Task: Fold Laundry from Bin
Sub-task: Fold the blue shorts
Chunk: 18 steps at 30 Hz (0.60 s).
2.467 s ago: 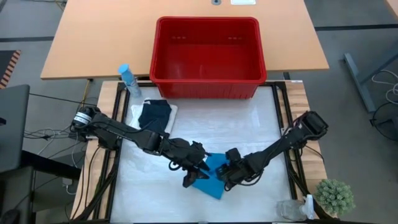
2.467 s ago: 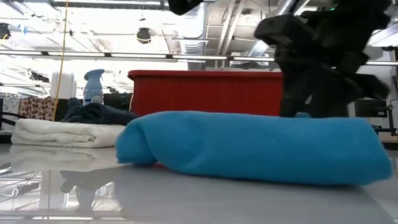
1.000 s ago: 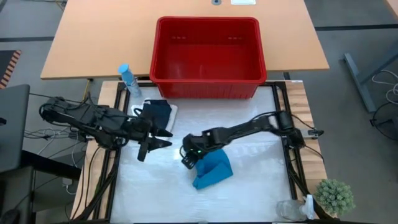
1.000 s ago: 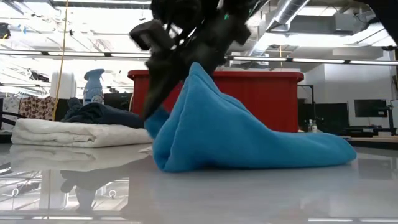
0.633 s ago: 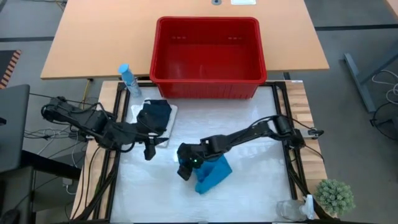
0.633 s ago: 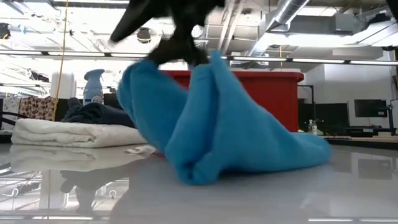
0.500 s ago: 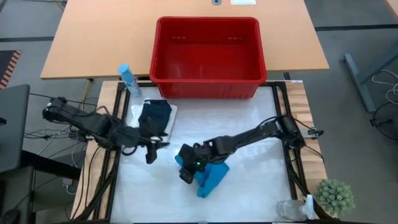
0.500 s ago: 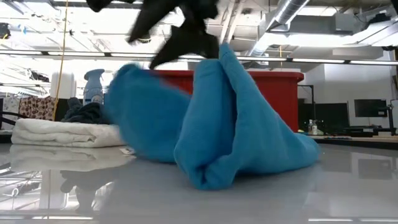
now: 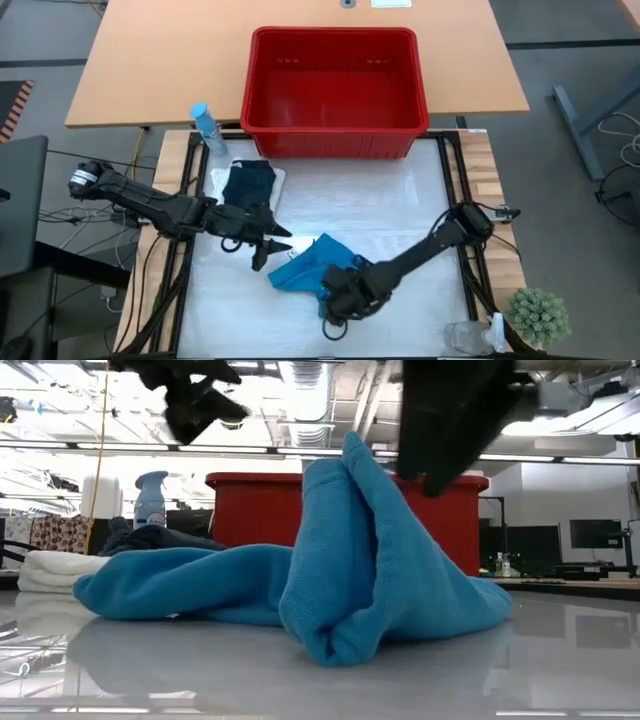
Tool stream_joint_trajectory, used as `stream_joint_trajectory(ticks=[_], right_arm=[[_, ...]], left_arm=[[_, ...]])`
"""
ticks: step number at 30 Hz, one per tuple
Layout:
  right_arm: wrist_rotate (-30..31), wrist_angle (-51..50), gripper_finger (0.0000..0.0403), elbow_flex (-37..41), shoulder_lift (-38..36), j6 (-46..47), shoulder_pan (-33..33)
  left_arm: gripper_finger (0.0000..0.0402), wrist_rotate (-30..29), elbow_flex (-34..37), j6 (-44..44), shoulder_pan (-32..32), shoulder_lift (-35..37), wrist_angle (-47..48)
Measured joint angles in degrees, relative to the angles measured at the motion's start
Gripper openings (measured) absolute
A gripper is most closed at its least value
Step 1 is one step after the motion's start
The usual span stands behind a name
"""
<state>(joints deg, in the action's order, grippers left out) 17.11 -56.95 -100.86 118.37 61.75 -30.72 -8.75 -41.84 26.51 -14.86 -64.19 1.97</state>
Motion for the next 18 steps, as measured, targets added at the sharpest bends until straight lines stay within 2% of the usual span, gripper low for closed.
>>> stream_joint_trajectory(ticks=[6,11,18], right_arm=[[4.26,-2.51,0.0203,0.27,0.0,12.54,-1.57],[4.54,-1.69,0.0203,2.42,0.0,15.73,-0.94],[-1.18,-1.12,0.0203,7.42,0.07,20.01,-2.37]], left_arm=[[0.0169,0.74,-0.04,-3.09,0.25,-5.91,-8.0],[0.0169,2.97,-0.14,-3.6,0.38,-12.65,-13.28],[0.0169,6.44,-0.1,-4.33,1.43,-23.93,-20.85]])
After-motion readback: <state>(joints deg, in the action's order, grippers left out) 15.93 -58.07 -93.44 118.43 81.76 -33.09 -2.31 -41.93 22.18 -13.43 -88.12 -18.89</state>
